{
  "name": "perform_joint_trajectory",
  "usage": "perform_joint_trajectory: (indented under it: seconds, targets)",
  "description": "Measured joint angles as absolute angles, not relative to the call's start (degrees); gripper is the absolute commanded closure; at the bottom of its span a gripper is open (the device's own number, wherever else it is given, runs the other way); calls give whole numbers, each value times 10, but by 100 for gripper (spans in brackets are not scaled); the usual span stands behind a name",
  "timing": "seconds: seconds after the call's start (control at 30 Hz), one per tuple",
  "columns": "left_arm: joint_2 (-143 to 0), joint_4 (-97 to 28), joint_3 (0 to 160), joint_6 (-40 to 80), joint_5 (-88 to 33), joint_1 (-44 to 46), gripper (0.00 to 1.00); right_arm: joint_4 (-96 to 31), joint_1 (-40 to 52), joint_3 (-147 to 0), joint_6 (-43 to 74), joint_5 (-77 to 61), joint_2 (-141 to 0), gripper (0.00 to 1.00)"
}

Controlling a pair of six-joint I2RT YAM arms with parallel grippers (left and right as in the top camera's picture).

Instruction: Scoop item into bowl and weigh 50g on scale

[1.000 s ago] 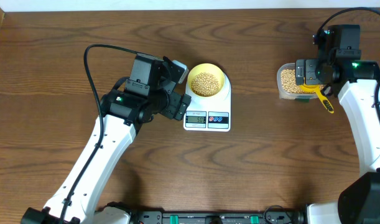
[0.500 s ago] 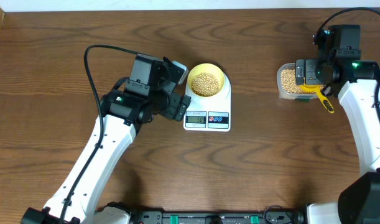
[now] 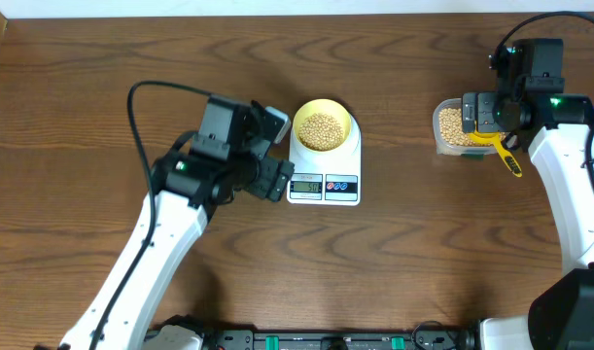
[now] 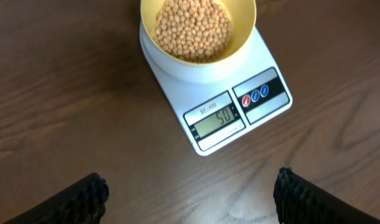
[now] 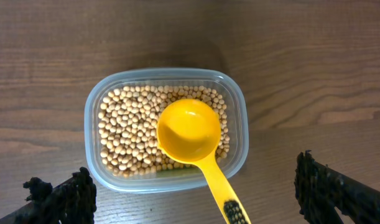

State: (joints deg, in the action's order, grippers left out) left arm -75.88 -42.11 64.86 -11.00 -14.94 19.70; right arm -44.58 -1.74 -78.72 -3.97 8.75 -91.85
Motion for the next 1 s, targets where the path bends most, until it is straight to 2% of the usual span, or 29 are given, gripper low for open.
perform_joint_trajectory:
  seconds: [0.17, 0.43, 0.87, 1.0]
  targets:
    - [-710, -345, 574, -110, -149, 197, 13, -446, -17, -787, -39, 88, -919, 1]
    - [-654, -154, 405, -110, -150, 197, 13, -446, -17, -788, -39, 88, -919, 1]
    - [-486, 4, 220, -110, -150, 197, 13, -447, -17, -788, -39, 87, -919, 1]
    - [-440, 92, 145, -110, -150, 197, 13, -447, -17, -788, -39, 87, -919, 1]
